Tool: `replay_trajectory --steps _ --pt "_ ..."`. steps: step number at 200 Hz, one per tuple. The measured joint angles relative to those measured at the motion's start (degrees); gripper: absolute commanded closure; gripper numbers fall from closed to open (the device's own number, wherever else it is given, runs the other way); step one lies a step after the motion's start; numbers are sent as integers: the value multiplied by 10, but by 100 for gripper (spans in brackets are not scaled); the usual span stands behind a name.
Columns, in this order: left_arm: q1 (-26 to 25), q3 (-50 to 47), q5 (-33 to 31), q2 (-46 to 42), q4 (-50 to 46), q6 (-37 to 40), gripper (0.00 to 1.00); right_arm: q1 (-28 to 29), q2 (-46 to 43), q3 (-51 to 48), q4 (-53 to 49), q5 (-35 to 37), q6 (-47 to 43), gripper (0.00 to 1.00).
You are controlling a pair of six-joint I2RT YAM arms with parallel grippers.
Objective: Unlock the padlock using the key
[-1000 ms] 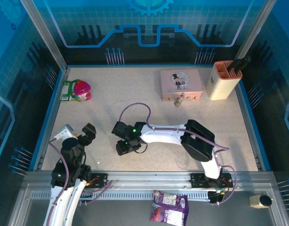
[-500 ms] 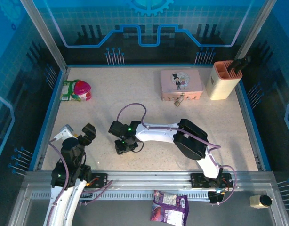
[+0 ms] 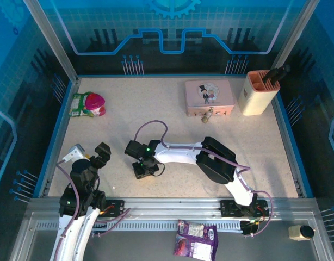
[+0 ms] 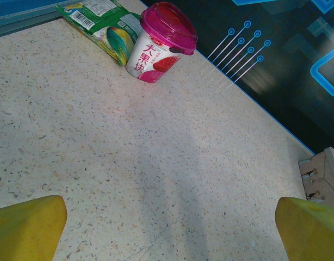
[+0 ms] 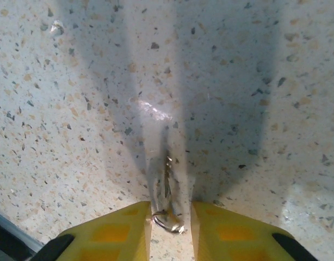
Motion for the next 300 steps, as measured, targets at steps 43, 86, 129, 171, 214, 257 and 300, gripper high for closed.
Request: replay_trajectory --steps 43,86,129,171,214,257,300 --pt "0 0 0 0 0 0 1 -6 3 3 -6 -12 2 81" --pt "0 0 0 0 0 0 1 -6 4 3 4 -12 3 90" --pt "0 0 0 0 1 0 1 -6 1 -5 29 -12 5 100" --pt "0 -8 5 -1 10 0 1 -6 -45 -75 76 9 5 100" --pt "0 -23 70 19 50 -9 1 -6 -116 -161 153 35 12 100" --pt "0 -21 197 147 123 -3 13 -9 -176 -234 241 59 12 100" --pt "-1 -21 322 245 207 -40 24 -22 -265 -322 330 113 -10 100"
